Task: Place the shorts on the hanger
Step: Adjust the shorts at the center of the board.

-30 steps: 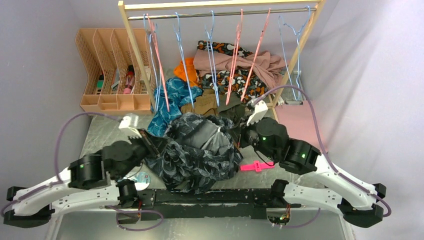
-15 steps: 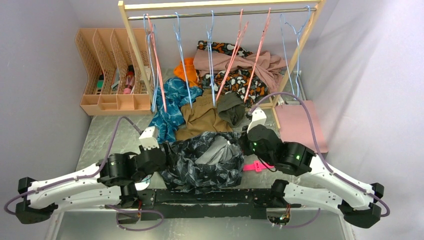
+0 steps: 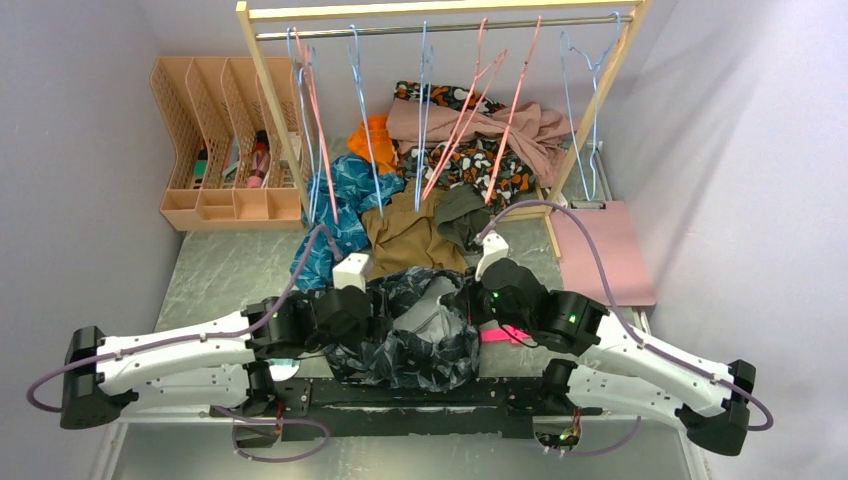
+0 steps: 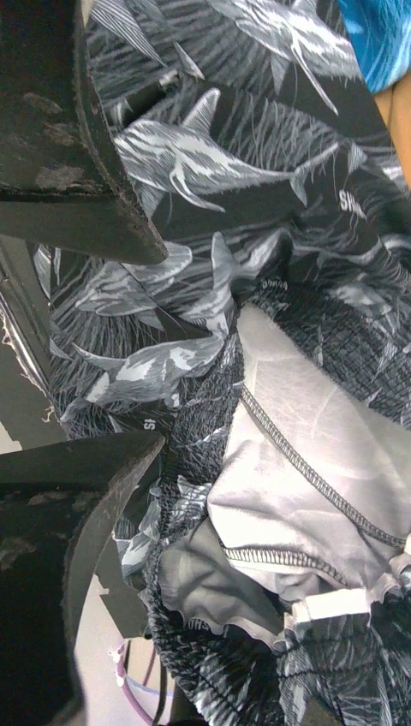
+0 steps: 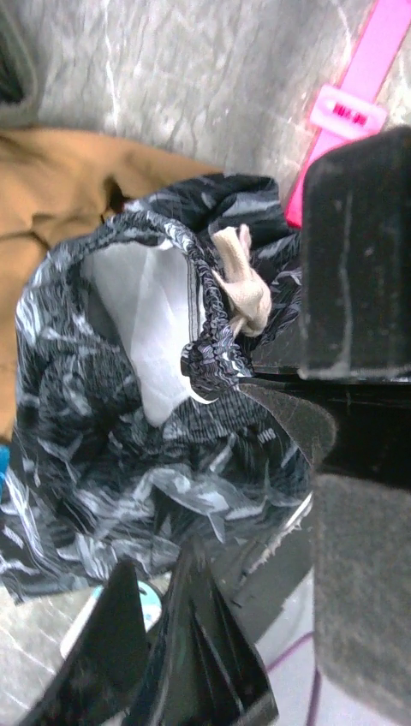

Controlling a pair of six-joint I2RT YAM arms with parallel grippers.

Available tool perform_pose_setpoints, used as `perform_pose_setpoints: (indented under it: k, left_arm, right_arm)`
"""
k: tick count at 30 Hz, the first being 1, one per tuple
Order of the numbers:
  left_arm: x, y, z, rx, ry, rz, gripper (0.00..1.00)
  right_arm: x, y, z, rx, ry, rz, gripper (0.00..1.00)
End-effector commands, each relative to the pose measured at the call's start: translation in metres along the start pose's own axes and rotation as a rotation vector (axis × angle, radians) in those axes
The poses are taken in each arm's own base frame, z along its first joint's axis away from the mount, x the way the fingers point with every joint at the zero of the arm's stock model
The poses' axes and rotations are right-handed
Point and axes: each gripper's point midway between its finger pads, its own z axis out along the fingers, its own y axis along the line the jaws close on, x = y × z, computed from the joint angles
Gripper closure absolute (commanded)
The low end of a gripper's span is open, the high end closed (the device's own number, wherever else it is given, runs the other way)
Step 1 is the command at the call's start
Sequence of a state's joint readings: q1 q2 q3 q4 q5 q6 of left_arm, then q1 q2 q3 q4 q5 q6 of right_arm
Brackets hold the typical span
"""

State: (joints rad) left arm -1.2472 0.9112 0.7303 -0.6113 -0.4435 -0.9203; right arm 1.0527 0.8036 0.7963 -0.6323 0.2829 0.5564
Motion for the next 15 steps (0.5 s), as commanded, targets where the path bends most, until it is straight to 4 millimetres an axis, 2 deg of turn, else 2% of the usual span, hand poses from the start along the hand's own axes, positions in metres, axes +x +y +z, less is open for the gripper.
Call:
perform_pose_setpoints:
  k: [1,5,8,10,12,15]
  left_arm:
    - [-0.015,-0.037,-0.001,0.128,-0.020,0.026,0.25]
    - [-0.025,-0.057,-0.009,0.246,-0.066,0.012,0.24]
    - [-0.031,-0.076,-0.017,0.370,-0.098,0.013,0.24]
    - [-0.032,-0.081,-0.019,0.401,-0.109,0.009,0.25]
    - [-0.027,-0.069,-0.015,0.345,-0.091,-0.017,0.25]
    - [-0.008,-0.038,-0.002,0.177,-0.026,-0.127,0.26]
  right_arm:
    - [-0.005,0.031,-0.002,-0.167,-0.003,-0.003,1.00]
    - [-0.005,0.038,0.000,-0.198,-0.016,0.046,1.00]
    - [-0.009,0.037,0.001,-0.191,-0.057,0.144,1.00]
    - [-0.007,0.041,0.002,-0.230,-0.078,0.195,1.00]
    - [0.002,0.035,0.006,-0.213,-0.072,0.238,1.00]
    - [0.028,0.012,0.015,-0.108,-0.032,0.322,1.00]
